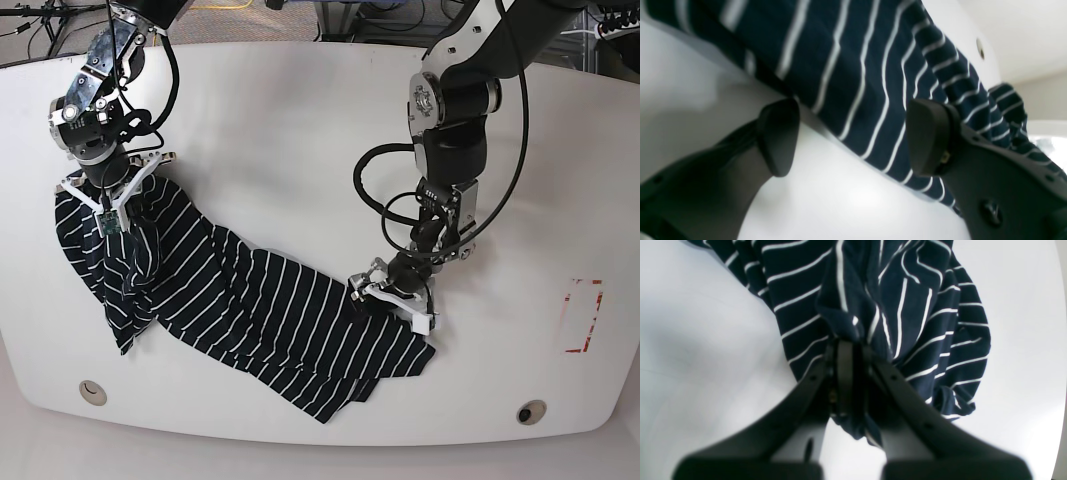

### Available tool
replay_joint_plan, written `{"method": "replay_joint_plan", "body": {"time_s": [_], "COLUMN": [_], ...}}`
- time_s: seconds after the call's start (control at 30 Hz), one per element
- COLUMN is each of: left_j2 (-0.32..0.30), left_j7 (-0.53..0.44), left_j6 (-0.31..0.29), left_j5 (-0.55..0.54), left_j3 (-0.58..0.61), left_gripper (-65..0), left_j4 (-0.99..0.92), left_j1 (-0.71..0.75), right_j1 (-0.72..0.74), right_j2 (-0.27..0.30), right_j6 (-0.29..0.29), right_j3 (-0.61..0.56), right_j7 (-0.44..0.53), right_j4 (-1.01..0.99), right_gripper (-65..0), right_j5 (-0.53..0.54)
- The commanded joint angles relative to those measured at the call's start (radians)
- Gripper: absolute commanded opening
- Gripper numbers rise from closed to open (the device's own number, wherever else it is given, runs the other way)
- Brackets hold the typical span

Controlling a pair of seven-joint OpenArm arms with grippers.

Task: Fold the T-shirt properly
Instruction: 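Reach the left gripper to the shirt's bunched middle and grasp it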

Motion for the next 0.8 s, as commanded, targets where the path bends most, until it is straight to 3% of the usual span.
{"method": "replay_joint_plan", "body": {"time_s": [0.0, 0.4, 0.5, 0.63, 0.77], "left_j2": [0.002, 0.002, 0.002, 0.002, 0.002], "left_j7": [0.011, -0.079, -0.079, -0.082, -0.079], "left_j6": [0.056, 0.058, 0.058, 0.058, 0.068], "left_j5": [0.025, -0.111, -0.121, -0.145, -0.139], "left_j3": [0.001, 0.004, 0.013, 0.018, 0.019], "left_gripper": [-17.9, -19.0, -26.4, -47.8, -63.2], "left_j4": [-0.085, -0.258, -0.258, -0.258, -0.258], "left_j1": [-0.022, -0.068, -0.068, -0.068, -0.07], "right_j1": [0.005, 0.002, 0.002, 0.002, 0.002], "right_j2": [0.012, 0.012, 0.012, 0.012, 0.012], "right_j6": [-0.005, -0.005, -0.005, -0.005, -0.005], "right_j3": [0.003, 0.003, 0.003, 0.003, 0.003], "right_j7": [0.021, 0.021, 0.021, 0.021, 0.021], "right_j4": [0.016, 0.016, 0.016, 0.016, 0.016], "right_gripper": [-65.0, -65.0, -65.0, -65.0, -65.0], "right_j5": [0.011, 0.005, 0.003, 0.003, 0.003]}}
